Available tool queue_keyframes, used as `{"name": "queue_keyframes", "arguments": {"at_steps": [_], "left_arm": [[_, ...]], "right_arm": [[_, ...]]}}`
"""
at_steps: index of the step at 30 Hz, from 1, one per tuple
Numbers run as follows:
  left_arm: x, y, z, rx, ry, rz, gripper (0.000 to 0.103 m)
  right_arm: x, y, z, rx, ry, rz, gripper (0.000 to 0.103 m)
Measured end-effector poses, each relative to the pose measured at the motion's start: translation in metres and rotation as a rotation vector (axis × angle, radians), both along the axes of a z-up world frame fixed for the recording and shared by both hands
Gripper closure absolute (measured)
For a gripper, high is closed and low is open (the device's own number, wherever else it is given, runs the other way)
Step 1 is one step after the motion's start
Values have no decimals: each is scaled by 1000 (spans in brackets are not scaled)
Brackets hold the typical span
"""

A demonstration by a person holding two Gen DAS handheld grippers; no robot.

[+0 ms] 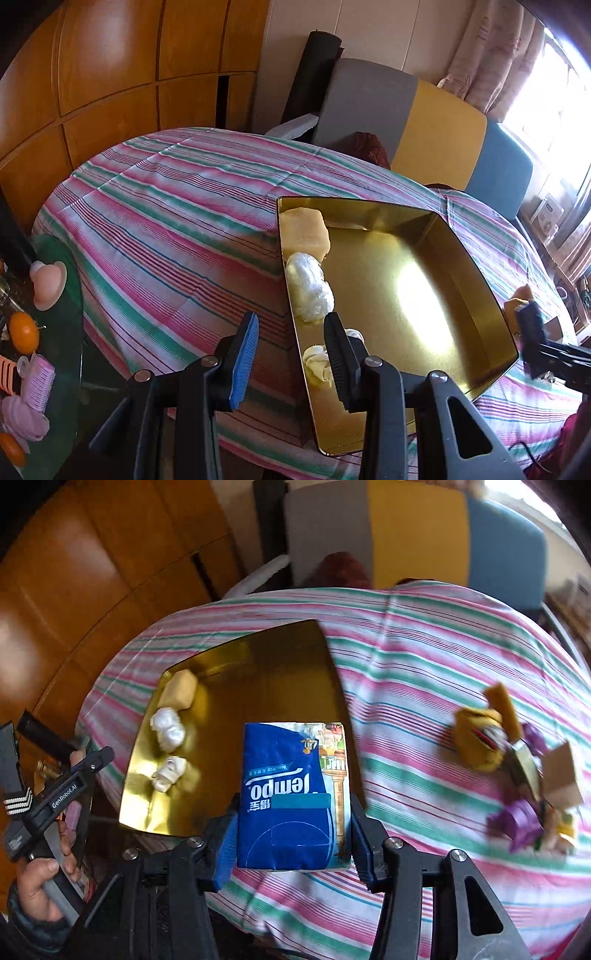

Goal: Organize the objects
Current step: 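Lower the tissue pack into the tray beside the socks, open right gripper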

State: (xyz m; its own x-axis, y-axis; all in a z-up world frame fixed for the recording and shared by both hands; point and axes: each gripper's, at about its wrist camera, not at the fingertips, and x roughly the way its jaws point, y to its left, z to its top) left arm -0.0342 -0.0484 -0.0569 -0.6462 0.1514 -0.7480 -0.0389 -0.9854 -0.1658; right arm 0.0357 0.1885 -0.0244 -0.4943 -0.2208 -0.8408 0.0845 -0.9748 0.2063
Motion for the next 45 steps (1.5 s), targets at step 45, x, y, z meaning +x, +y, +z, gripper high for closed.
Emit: {"name": "queue_keyframes", "arguments": {"at_steps": [45], "left_arm": [[-6,-17,-16,20,-52,50,66]], "right_arm": [[-52,-146,-86,37,-197,289,43]]}}
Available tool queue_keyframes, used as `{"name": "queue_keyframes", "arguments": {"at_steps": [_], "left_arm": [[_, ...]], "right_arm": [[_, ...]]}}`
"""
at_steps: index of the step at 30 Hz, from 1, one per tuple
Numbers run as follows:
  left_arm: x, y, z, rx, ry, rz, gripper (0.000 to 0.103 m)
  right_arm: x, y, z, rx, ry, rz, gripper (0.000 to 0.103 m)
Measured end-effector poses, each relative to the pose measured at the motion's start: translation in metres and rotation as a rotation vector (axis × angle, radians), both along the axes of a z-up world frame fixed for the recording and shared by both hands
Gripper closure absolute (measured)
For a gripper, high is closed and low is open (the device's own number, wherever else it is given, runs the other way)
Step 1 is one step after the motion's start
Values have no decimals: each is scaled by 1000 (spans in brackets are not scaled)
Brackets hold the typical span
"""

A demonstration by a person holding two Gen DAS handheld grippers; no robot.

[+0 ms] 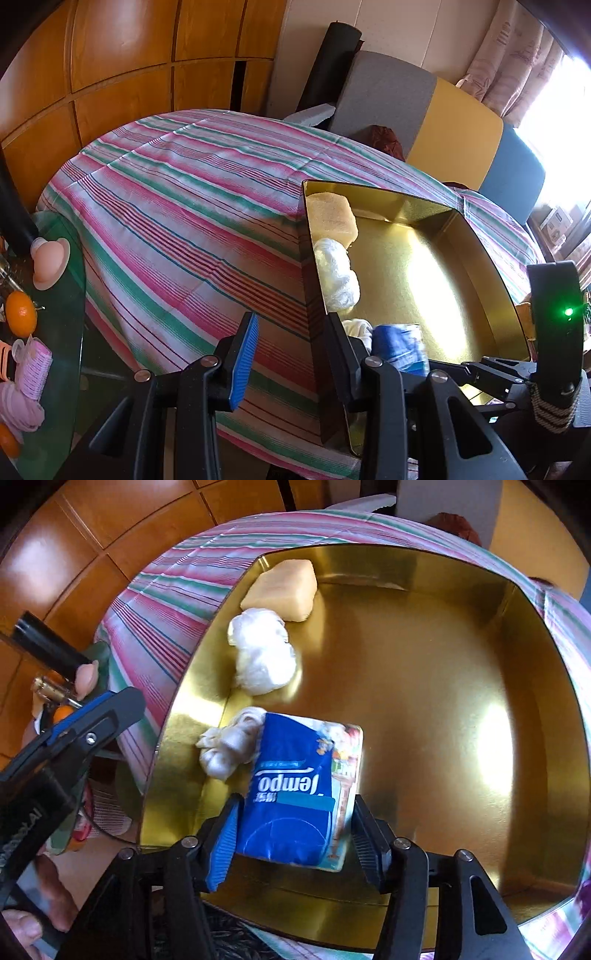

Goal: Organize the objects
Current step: 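Lower the tissue pack into the tray beside the socks, open right gripper, then grasp the purple packet with the left gripper while the right gripper moves toward the rice bag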

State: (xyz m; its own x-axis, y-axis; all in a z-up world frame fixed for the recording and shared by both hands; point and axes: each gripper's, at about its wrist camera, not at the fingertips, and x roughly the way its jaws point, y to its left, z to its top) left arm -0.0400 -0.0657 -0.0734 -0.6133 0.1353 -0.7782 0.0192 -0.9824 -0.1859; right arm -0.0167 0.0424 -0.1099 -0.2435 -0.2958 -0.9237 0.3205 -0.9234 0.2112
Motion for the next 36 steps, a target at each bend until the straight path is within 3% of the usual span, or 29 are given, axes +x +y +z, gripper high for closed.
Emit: {"name": "queue_keyframes", "arguments": {"at_steps": [9,19,28,36], "left_arm": [[3,0,1,-5,8,2,66],[10,10,11,-20,45,-33,66],[15,30,15,-39,55,-93,66],[17,47,16,-60,55,-139,66]], "right_arm": [[5,20,14,-74,25,-78,35],[21,47,42,-56,112,-168,35],[37,85,72,-49,230,-265,28],[47,136,80,-53,260,-385,28]]}}
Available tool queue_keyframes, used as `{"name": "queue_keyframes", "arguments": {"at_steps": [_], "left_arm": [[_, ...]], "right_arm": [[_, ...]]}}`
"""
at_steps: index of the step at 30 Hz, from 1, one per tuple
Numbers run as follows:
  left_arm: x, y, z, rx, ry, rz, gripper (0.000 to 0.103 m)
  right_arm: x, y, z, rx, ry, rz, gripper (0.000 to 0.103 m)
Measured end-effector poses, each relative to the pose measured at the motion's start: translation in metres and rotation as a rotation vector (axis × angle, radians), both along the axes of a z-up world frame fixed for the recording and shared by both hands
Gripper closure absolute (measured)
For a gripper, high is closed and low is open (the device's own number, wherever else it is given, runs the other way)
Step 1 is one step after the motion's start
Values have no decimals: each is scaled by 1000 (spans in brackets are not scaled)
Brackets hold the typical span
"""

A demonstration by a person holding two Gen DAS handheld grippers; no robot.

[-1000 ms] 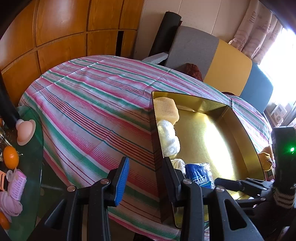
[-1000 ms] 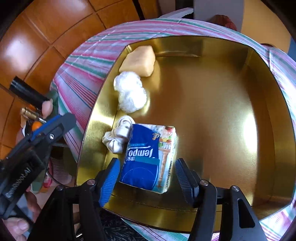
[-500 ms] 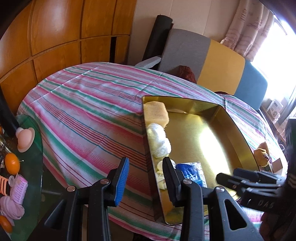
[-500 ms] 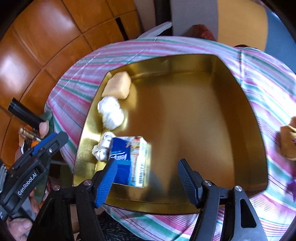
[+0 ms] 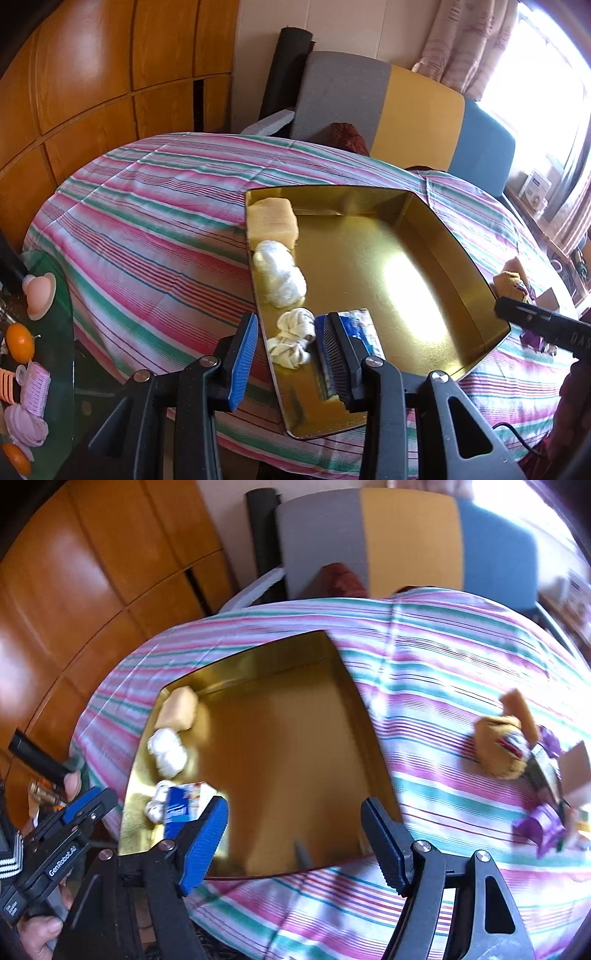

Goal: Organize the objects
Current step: 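Grasp the purple packet with the left gripper while the right gripper moves toward the rice bag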

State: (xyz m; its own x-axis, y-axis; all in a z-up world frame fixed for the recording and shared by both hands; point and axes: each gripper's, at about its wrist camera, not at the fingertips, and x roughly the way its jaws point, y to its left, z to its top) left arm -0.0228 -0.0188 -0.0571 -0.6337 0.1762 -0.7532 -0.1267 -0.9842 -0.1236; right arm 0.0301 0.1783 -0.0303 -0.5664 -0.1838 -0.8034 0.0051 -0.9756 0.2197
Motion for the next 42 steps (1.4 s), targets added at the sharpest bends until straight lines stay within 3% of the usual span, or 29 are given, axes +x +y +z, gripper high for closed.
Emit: {"name": "queue_keyframes", "arguments": {"at_steps": [17,27,30,32,34,39,42], "left_arm": [[5,51,2,-42,-8,-137,66],[9,104,8,-45,-3,-302,66],[13,126,11,-51,-2,-367,66],[16,143,11,-55,-5,-415,66],[20,163,11,-56,-10,-475,66],[32,215,7,-35,-56,-647,66],[32,246,-2,27,-157,-718,66]], "right_arm": [[37,148,-2,31,-14,-326,27],[78,274,11,72,59,-688,23],[95,304,-1,18,71,-803,23],[104,321,-12,-93,37,-872,23],[112,332,-14,-188,61,-905,23],[114,336,-13,-236,72,-915,21],[112,336,-16,-252,63,-904,21]]}}
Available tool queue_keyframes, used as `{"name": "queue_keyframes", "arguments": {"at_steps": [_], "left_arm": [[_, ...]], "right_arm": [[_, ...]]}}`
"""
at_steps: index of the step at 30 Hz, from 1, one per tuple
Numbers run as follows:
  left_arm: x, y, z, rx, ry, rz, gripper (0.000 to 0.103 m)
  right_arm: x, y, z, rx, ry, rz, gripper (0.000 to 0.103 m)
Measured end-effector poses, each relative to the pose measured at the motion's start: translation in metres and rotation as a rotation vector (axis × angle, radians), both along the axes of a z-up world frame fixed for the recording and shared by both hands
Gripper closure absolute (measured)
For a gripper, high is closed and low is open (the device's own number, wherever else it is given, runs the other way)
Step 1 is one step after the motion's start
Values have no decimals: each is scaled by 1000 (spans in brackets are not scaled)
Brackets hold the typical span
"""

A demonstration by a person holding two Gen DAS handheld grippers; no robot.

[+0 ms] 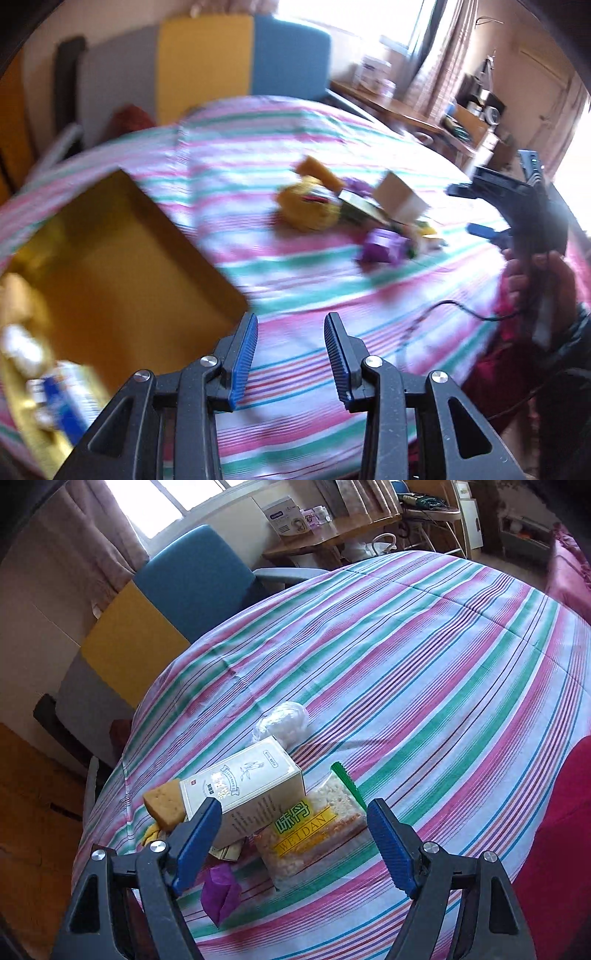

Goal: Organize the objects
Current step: 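Grasp the purple packet with the left gripper while the right gripper moves toward the rice bag, then lift the purple packet with the left gripper while the right gripper grasps the white printed box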

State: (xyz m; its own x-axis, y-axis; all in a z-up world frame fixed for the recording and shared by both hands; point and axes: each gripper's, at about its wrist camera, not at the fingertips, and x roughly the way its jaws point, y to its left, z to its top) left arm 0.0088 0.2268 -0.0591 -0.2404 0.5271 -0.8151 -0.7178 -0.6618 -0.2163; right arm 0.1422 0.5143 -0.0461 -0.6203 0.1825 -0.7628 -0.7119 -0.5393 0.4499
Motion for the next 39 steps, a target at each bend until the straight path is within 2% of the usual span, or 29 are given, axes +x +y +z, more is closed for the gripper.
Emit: {"name": "queue_keyframes", "arguments": {"at_steps": [4,9,14,16,18,21,23,26,29,31,32,33,36,39], "left_arm": [[-3,35,-11,59,-183,-62,66],[-11,77,-23,126,-394,-74,66],[-25,114,-41,153,-534,-17,61],[-32,125,-50,155,-584,22,56],[-40,131,-57,160,-621,72,43],[-48,143,-68,128,-659,122,42],[-49,150,-68,113,-650,125,42],[-48,162,-66,53,-589,122,42],[-46,175,-69,-28,-525,70,44],[-44,178,-69,-35,-488,40,45],[-42,179,-69,-46,-456,20,59],[-39,178,-68,-62,-421,-7,66],[-32,165,-66,-59,-367,-70,70],[-16,150,-60,-85,-235,-134,70]], "right_arm": [[-1,0,-3,-21,4,10,21],[-1,0,-6,-35,10,16,21],[0,0,-6,-46,24,29,21],[0,0,-6,-52,30,33,21],[2,2,-7,-64,37,33,21],[4,3,-8,-81,49,32,21],[5,4,-8,-92,55,33,21],[5,5,-9,-101,61,34,21],[7,6,-9,-106,68,27,21],[8,8,-9,-111,73,17,21],[9,8,-9,-112,75,14,21],[8,8,-9,-110,74,13,21],[7,7,-8,-99,70,18,21],[2,6,-10,-93,52,21,21]]}}
